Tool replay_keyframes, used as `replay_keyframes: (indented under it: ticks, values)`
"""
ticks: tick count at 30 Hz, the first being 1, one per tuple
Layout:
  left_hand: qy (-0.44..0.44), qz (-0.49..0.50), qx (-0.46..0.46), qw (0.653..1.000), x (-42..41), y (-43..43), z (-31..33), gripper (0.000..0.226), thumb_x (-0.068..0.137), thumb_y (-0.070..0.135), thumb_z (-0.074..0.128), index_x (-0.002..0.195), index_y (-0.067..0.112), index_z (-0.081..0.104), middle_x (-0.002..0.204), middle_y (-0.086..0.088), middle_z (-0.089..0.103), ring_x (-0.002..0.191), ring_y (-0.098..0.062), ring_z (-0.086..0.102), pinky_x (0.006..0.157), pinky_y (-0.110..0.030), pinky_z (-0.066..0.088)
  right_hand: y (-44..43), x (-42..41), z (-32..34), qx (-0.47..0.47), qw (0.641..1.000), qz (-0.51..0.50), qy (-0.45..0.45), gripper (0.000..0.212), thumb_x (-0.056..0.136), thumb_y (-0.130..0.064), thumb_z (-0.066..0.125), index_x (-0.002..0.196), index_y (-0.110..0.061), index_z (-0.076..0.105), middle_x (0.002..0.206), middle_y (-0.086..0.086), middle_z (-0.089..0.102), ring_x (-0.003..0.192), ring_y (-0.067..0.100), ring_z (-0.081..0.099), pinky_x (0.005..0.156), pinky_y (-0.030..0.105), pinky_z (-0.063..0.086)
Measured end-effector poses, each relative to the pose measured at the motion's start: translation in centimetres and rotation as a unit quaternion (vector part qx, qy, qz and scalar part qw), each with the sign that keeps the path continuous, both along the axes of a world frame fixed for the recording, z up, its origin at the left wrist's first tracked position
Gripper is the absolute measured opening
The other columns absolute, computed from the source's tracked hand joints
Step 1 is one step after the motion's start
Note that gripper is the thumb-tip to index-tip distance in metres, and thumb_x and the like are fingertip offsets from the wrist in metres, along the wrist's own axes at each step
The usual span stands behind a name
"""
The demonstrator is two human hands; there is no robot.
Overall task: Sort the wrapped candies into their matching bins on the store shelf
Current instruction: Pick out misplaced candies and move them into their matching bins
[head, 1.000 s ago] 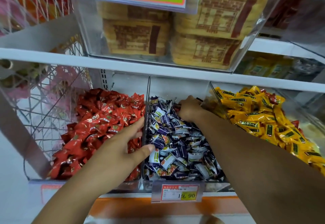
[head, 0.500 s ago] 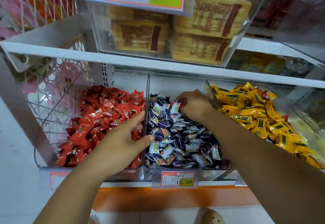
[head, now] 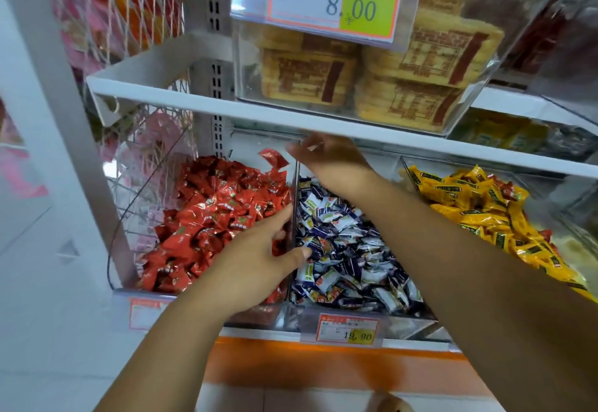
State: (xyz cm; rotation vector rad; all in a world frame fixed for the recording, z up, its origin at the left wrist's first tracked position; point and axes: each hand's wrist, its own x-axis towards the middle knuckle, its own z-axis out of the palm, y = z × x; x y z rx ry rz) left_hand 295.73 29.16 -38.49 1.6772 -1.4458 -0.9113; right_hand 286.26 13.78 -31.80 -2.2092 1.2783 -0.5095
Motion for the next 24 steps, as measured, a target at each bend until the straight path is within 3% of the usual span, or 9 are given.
replay_keyframes:
  ticks: [2, 5, 8, 12, 15, 19, 20, 22, 24]
  values:
    - [-0.003, -0.005, 0.000, 1.000, 0.0, 0.0, 0.0, 0.074, 0.089, 0.044, 0.060, 0.149, 0.045, 0.017, 0.148, 0.022, 0.036, 0.130, 0.007, 0.036, 0.101, -0.022, 0.030, -1.4, -1.1, 0.2, -0.015, 0.995, -0.028, 0.090, 0.039, 0.101, -0.041, 0.034, 0.132, -0.025, 0.051, 0.125, -0.003, 0.054, 0.077, 0.009, 0.055, 0.063, 0.024, 0.044]
    - [-0.011, -0.012, -0.001, 1.000, 0.2, -0.1, 0.0, 0.073, 0.089, 0.046, 0.059, 0.149, 0.046, 0.017, 0.148, 0.022, 0.036, 0.131, 0.008, 0.035, 0.101, -0.022, 0.031, -3.9, -5.0, -1.5, 0.015, 0.972, -0.011, 0.236, 0.041, 0.102, -0.017, 0.036, 0.142, -0.022, 0.042, 0.148, 0.004, 0.040, 0.103, 0.014, 0.056, 0.087, 0.025, 0.047]
    - [-0.013, -0.016, -0.002, 1.000, 0.2, 0.1, 0.3, 0.073, 0.089, 0.046, 0.058, 0.148, 0.047, 0.016, 0.149, 0.024, 0.033, 0.126, 0.012, 0.034, 0.098, -0.018, 0.030, -4.3, -7.3, -6.1, 0.063, 0.933, 0.011, 0.354, 0.051, 0.104, -0.033, 0.029, 0.152, -0.022, 0.016, 0.156, 0.014, 0.023, 0.129, 0.030, 0.043, 0.098, 0.037, 0.037]
    - [-0.021, -0.011, 0.003, 1.000, 0.2, 0.0, 0.3, 0.072, 0.087, 0.050, 0.058, 0.146, 0.052, 0.017, 0.141, 0.027, 0.037, 0.120, 0.012, 0.037, 0.096, -0.018, 0.032, -2.5, -6.4, -9.0, 0.095, 0.933, -0.018, 0.346, 0.058, 0.101, -0.037, 0.025, 0.153, -0.034, -0.001, 0.161, -0.001, -0.008, 0.147, 0.034, 0.001, 0.116, 0.052, 0.006]
    - [-0.022, -0.003, 0.012, 1.000, 0.2, -0.1, 0.0, 0.072, 0.085, 0.051, 0.060, 0.145, 0.053, 0.020, 0.136, 0.027, 0.042, 0.112, 0.011, 0.044, 0.086, -0.012, 0.033, -0.9, -5.9, -8.7, 0.065, 0.949, 0.004, 0.307, 0.060, 0.100, -0.037, 0.027, 0.153, -0.031, 0.000, 0.162, -0.003, -0.004, 0.148, 0.028, 0.001, 0.118, 0.052, 0.008]
    - [-0.008, 0.006, 0.013, 1.000, 0.1, 0.0, 0.1, 0.071, 0.085, 0.047, 0.060, 0.144, 0.052, 0.022, 0.137, 0.028, 0.041, 0.121, 0.011, 0.037, 0.085, -0.007, 0.029, 0.8, -5.7, -8.1, 0.052, 0.954, 0.079, 0.286, 0.053, 0.102, -0.029, 0.026, 0.153, -0.021, 0.014, 0.162, -0.002, -0.001, 0.148, 0.028, 0.001, 0.119, 0.050, 0.005]
    - [-0.007, 0.008, 0.017, 1.000, 0.0, 0.1, 0.2, 0.070, 0.085, 0.048, 0.060, 0.144, 0.053, 0.022, 0.134, 0.029, 0.040, 0.120, 0.011, 0.036, 0.088, -0.010, 0.029, 0.6, -5.6, -7.9, 0.066, 0.964, 0.081, 0.246, 0.050, 0.103, -0.028, 0.025, 0.152, -0.021, 0.022, 0.159, -0.002, 0.017, 0.145, 0.030, 0.014, 0.117, 0.048, 0.013]
    - [-0.011, 0.009, 0.025, 1.000, 0.0, 0.1, 0.2, 0.071, 0.082, 0.052, 0.059, 0.142, 0.057, 0.021, 0.126, 0.033, 0.038, 0.120, 0.010, 0.036, 0.093, -0.016, 0.028, -0.3, -5.8, -7.6, 0.056, 0.989, 0.026, 0.133, 0.044, 0.102, -0.022, 0.029, 0.145, -0.024, 0.038, 0.119, -0.004, 0.057, 0.109, 0.031, 0.048, 0.092, 0.036, 0.039]
    - [-0.009, 0.012, 0.028, 0.999, 0.3, 0.0, 0.0, 0.074, 0.077, 0.058, 0.059, 0.140, 0.060, 0.022, 0.127, 0.035, 0.041, 0.125, 0.007, 0.037, 0.097, -0.021, 0.029, -2.6, -6.0, -7.6, -0.052, 0.989, -0.068, 0.123, 0.037, 0.096, -0.011, 0.039, 0.130, -0.015, 0.053, 0.106, 0.002, 0.063, 0.092, 0.030, 0.058, 0.077, 0.035, 0.048]
